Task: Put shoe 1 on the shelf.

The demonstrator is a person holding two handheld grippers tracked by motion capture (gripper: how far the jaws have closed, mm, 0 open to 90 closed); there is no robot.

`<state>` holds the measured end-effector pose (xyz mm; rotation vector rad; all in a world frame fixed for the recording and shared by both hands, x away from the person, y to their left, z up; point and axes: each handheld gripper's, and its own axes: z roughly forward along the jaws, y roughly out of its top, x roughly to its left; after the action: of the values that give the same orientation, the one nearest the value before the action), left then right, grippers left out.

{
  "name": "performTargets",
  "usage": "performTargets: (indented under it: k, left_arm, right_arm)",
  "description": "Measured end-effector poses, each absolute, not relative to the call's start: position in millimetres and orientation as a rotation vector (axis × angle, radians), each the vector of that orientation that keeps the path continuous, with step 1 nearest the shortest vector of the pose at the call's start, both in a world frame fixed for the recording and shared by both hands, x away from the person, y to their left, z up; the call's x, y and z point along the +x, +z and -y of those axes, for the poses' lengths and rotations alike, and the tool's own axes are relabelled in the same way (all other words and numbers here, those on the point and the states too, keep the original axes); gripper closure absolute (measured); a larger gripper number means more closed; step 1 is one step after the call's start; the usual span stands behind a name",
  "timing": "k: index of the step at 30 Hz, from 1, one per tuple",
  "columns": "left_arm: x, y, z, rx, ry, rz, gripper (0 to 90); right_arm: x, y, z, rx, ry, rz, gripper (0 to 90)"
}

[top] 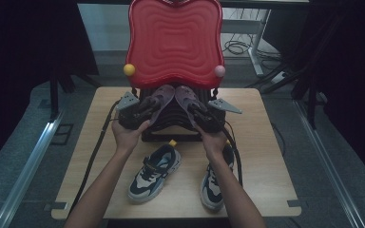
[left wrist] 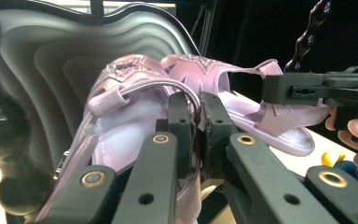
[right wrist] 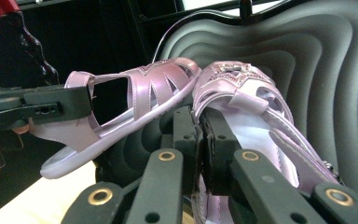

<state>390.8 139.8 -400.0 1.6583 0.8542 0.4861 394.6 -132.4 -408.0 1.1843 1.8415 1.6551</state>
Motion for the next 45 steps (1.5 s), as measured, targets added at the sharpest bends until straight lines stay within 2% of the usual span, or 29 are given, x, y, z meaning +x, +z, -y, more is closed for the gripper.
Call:
performTargets:
  k: [31, 45]
  left_arm:
    - [413.7, -410.4, -131.0, 1.634, 0.581, -0.837, 84.0]
    - [418.9, -425.3, -124.3, 1.696, 0.602, -0.807, 83.6]
  right_arm:
    - [418.0, -417.8, 107.2, 1.083, 1.635, -1.712, 85.3]
    - [427.3, -430.1, 106.0, 1.079, 1.590, -1.712, 83.7]
